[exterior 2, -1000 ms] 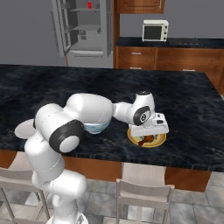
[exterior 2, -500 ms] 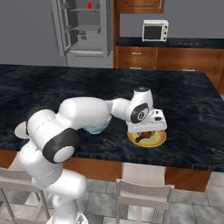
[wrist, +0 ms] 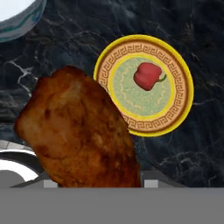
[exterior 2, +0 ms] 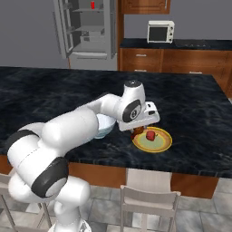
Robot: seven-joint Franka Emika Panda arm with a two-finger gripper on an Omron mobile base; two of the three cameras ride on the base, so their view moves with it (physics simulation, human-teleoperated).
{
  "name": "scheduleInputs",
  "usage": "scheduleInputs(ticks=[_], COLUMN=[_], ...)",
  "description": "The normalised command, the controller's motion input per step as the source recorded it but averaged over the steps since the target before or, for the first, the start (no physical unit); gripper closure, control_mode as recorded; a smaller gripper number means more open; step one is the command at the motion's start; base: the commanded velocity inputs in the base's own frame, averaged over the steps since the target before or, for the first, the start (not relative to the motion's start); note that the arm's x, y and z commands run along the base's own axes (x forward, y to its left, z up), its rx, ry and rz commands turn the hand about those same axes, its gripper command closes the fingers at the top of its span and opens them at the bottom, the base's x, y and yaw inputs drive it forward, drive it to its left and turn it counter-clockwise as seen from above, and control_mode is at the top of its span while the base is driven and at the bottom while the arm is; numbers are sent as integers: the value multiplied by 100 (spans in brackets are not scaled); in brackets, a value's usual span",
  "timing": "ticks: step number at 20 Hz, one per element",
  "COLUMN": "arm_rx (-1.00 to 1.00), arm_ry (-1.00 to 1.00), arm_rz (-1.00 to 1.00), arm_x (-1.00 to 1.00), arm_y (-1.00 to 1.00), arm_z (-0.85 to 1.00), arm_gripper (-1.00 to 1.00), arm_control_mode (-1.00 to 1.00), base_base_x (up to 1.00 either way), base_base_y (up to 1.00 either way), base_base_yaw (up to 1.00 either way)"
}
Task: Pick the chicken drumstick and bell pepper from their plates and place them in the bowl. Then put the bowl in the fridge.
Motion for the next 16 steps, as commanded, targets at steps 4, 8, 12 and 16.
scheduleInputs(ticks=[4, 8, 12, 16], arm_rx=[0, 0, 0, 1], arm_ry=[0, -1, 0, -1], arm_rz=[21, 16, 9, 4], arm_x=[9, 10, 27, 39], arm_y=[70, 75, 73, 66], arm_z=[33, 12, 0, 7], arm_gripper=[100, 100, 100, 100], arm_control_mode=[-100, -100, -100, -100], base_base_x=[0, 0, 0, 0], base_base_y=[0, 0, 0, 0], base_base_yaw=[0, 0, 0, 0])
